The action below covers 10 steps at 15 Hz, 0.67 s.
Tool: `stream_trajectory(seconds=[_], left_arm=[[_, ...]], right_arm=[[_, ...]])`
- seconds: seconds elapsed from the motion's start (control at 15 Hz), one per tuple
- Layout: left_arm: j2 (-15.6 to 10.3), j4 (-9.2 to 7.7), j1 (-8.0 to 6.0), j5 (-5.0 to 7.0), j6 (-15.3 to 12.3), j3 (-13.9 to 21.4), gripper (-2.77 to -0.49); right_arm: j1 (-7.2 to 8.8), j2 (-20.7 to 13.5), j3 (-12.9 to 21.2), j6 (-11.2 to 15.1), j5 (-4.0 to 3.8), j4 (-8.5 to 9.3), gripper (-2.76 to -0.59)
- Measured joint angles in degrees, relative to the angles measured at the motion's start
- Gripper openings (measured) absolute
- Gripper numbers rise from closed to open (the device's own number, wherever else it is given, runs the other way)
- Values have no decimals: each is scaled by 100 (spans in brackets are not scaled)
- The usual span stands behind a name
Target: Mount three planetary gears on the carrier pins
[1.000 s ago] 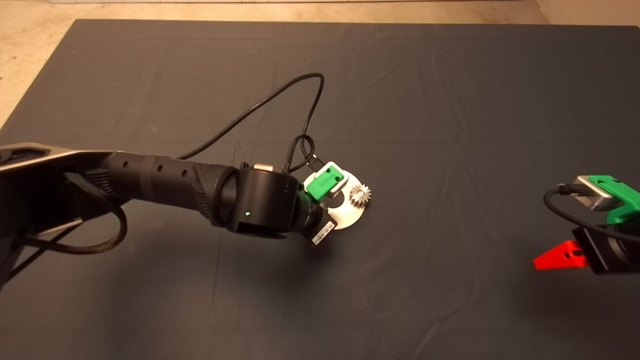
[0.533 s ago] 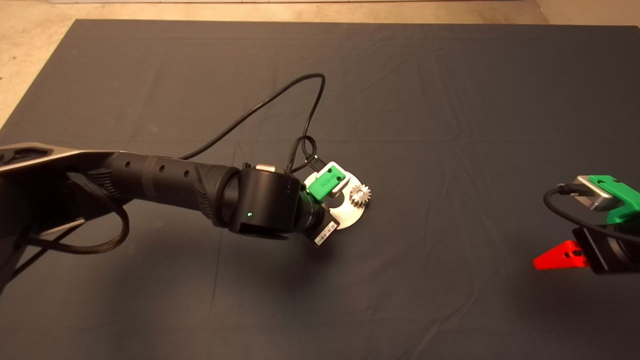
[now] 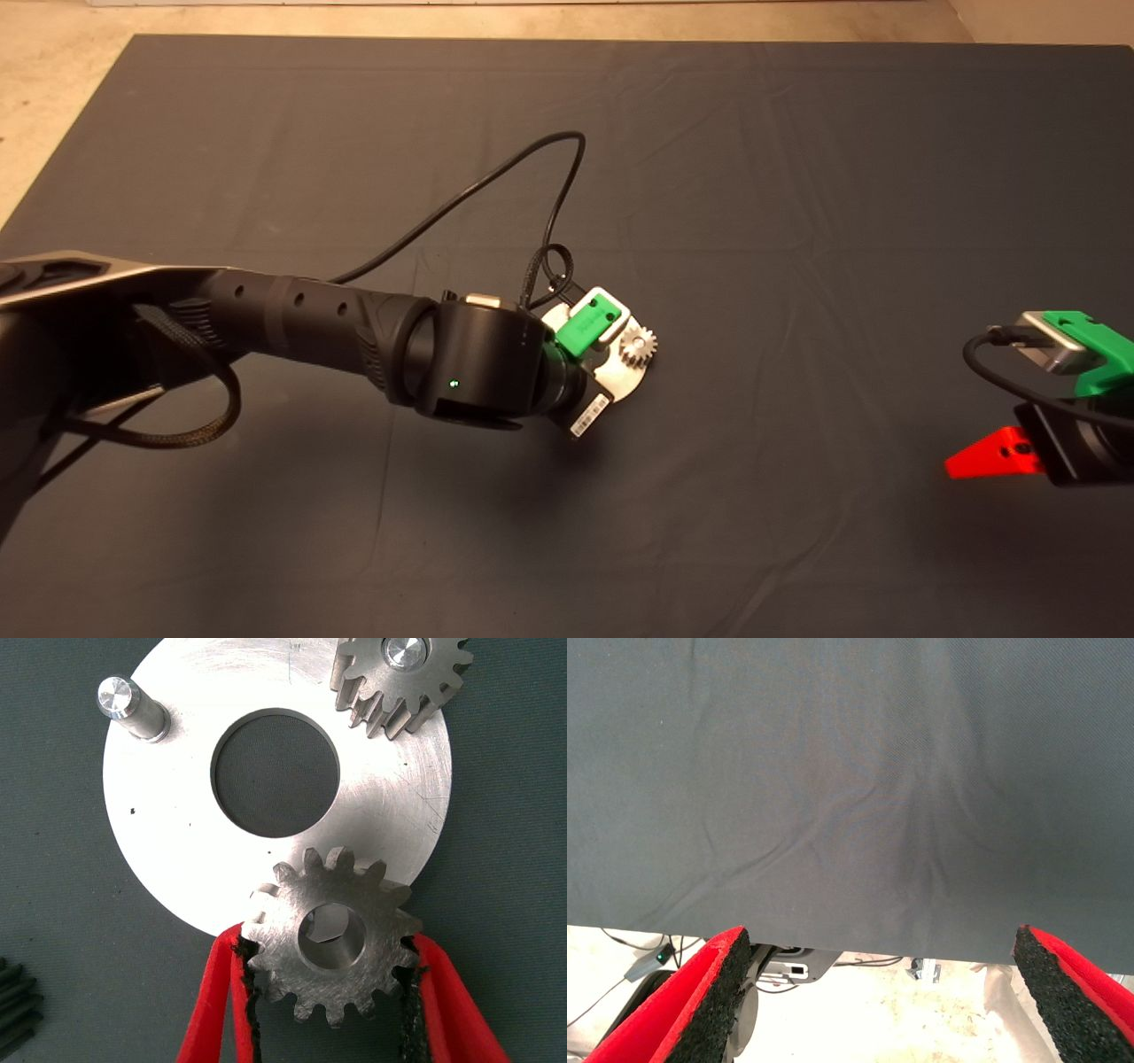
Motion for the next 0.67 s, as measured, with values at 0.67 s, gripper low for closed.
stream_trajectory(seconds=[0.67], left_arm=[[-55,-2,30,1,-13,0,-262]], right_arm=[[0,2,0,0,2,2,-115]])
